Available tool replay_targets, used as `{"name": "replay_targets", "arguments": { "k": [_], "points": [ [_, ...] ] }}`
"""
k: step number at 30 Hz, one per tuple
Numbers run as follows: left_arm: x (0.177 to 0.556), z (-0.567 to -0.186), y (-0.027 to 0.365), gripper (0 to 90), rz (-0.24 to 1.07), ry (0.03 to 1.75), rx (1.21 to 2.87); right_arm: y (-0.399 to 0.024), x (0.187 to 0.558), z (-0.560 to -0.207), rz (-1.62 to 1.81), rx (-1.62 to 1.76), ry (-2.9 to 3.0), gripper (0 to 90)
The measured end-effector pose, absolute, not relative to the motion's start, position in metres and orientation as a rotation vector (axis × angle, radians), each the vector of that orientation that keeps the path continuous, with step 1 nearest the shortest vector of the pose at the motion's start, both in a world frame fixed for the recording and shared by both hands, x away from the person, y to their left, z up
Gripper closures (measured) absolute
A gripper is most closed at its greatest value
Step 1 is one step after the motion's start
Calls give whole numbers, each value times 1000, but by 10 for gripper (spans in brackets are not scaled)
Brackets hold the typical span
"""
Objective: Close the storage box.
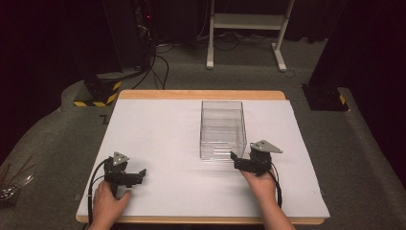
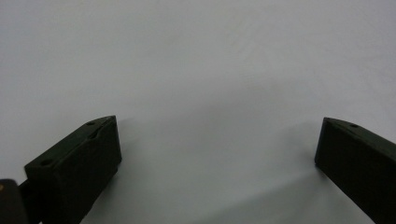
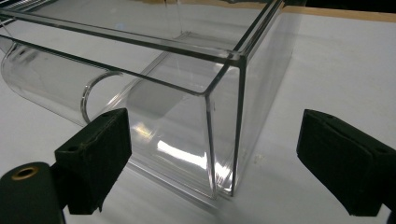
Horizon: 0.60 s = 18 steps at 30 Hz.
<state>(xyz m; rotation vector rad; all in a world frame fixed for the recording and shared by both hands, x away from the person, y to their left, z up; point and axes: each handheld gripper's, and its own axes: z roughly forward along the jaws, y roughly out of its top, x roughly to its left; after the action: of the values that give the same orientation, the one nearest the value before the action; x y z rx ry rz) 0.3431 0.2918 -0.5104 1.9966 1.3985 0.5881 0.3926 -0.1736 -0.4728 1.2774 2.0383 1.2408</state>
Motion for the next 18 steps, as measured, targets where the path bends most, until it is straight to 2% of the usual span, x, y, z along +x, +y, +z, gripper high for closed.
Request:
{"name": "replay_targets", "arguments": {
  "k": [18],
  "points": [
    [343, -510, 292, 5, 588, 1398, 1997, -173, 409, -473, 1230, 1299, 2015, 101]
  ]
}}
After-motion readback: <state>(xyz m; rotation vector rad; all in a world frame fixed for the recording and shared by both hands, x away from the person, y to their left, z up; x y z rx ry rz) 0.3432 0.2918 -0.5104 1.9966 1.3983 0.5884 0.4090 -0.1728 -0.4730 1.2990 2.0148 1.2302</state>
